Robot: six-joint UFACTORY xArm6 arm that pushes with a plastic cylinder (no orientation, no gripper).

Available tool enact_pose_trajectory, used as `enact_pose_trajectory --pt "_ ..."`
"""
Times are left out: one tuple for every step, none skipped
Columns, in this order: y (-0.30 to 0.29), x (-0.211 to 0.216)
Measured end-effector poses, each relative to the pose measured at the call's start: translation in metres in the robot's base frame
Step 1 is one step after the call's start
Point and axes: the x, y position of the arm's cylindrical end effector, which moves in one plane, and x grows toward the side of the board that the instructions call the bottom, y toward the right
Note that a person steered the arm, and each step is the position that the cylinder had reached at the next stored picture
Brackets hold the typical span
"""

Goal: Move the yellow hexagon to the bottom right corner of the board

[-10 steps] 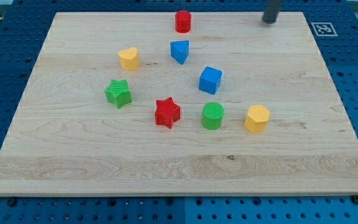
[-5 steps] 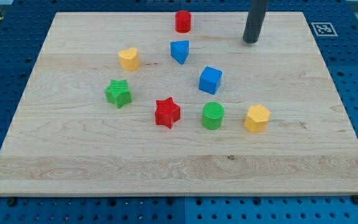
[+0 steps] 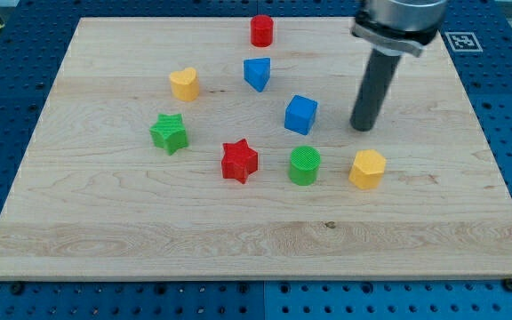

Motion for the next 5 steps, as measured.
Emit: enact_pose_trajectory --pt "-0.017 -0.001" --pt "-0.017 -0.001" --pt "-0.026 0.01" --pt "-0.047 0.04" --pt "-0.049 0.043"
